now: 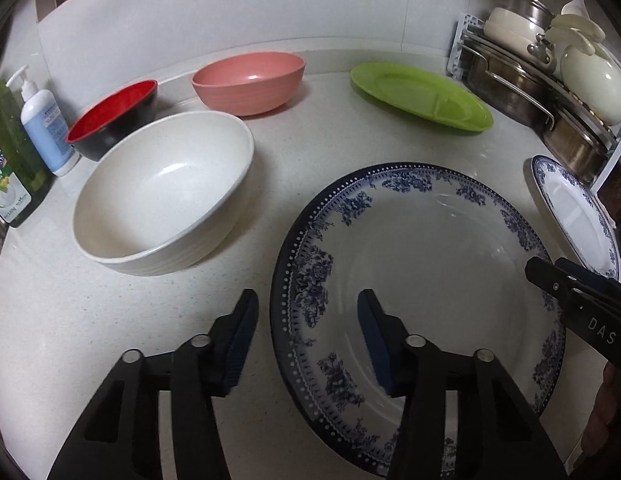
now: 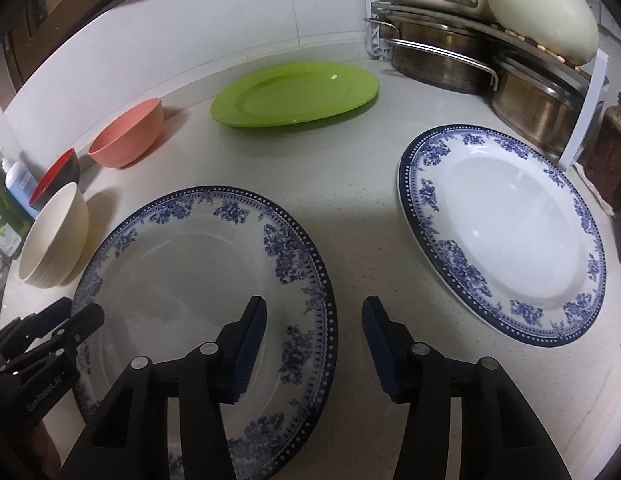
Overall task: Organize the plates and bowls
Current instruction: 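Lift the blue-floral plate off the counter with both grippers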
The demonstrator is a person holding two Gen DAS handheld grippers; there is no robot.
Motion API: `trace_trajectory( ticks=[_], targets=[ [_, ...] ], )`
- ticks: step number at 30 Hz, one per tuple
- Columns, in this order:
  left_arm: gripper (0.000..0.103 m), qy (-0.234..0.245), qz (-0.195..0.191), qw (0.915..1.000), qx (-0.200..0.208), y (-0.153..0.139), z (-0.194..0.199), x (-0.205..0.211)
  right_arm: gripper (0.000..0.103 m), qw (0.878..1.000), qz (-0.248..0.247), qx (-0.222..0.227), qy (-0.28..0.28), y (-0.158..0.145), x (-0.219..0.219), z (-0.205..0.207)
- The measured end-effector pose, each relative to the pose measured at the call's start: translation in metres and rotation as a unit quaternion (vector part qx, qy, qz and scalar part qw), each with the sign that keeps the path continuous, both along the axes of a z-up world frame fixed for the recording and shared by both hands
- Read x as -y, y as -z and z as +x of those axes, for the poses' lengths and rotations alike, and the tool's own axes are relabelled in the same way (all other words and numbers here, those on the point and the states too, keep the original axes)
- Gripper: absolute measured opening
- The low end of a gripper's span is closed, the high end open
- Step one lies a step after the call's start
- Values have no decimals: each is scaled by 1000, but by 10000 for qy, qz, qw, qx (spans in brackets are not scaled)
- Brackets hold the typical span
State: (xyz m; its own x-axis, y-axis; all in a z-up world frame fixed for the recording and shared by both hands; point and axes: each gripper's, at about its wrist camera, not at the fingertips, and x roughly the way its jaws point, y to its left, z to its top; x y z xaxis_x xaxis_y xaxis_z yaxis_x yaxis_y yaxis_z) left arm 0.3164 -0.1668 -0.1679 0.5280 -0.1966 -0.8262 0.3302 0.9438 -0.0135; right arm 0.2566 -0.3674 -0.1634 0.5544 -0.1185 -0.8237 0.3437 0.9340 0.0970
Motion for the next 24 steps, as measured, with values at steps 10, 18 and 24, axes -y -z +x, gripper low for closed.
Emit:
trace_trajectory(
  ticks=[10, 18, 24],
  targets=[
    [37, -14, -83, 9999, -78, 3, 3, -3, 34, 9999, 5, -85, -91, 2, -4, 5],
    [36, -23, -89, 9999, -107, 2, 3, -4, 33, 9998, -11, -198, -79, 1, -6, 6],
    [36, -78, -99, 9999, -98, -2, -2, -7, 33, 9997, -43, -209, -117, -5, -11, 3]
  ],
)
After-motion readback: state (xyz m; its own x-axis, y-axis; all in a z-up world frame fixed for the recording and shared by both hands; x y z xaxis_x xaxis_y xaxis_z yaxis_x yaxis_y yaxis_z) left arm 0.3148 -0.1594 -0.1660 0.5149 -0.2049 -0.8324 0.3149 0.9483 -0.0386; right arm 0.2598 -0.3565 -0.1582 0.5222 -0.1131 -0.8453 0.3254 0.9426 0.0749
